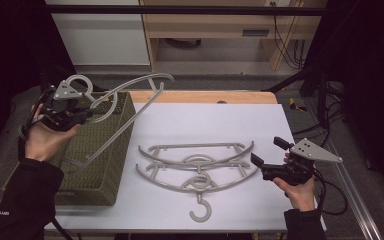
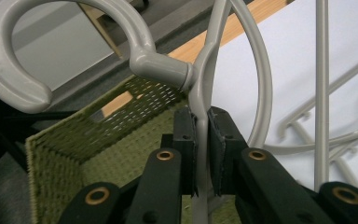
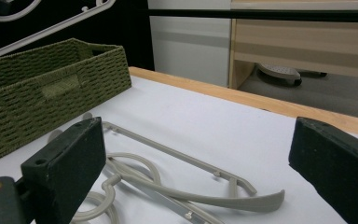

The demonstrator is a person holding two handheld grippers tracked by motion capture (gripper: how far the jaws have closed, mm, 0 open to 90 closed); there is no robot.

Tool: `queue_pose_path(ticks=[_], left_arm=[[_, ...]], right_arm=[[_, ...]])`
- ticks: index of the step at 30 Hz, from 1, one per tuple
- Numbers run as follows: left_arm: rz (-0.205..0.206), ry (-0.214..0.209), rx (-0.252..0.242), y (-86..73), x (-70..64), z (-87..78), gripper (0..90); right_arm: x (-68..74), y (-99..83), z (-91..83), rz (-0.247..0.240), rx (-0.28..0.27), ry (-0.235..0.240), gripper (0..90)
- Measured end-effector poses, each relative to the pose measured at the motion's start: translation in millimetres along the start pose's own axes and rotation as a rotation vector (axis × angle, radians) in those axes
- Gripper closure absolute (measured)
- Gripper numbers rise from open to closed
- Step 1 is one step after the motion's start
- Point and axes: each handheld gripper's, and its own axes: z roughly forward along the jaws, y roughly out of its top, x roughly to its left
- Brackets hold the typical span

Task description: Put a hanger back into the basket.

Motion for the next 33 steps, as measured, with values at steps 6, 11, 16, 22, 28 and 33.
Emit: queue_pose_path(ticks=[6, 11, 16, 22, 28, 33], left_arm=[[-0.003, 0.007, 0.0, -8.2, 20.9, 0.5, 82.4], [0.002, 0.023, -0.004, -18.8, 36.3, 0.3, 82.4], [-0.011, 0.048, 0.01, -33.7, 48.3, 2.0, 82.4], [-0.012, 0.1, 0.054, -55.3, 63.1, 4.8, 82.4], [-0.017, 0.138, 0.052, -64.9, 71.2, 3.2, 82.4], [0.007, 0.184, 0.085, -69.1, 73.4, 8.0, 82.4]], right_arm=[[-0.3, -1.1, 1.3, -0.002, 0.009, 0.001, 3.9], [-0.3, -1.7, 2.5, -0.002, 0.012, -0.001, 3.9], [0.1, -2.6, 4.5, -0.004, 0.021, -0.003, 3.8], [0.3, -3.0, 5.2, -0.004, 0.021, -0.001, 3.8], [0.6, -3.4, 5.6, -0.002, 0.028, -0.003, 3.8], [0.4, -3.8, 6.4, -0.007, 0.029, 0.0, 3.7]])
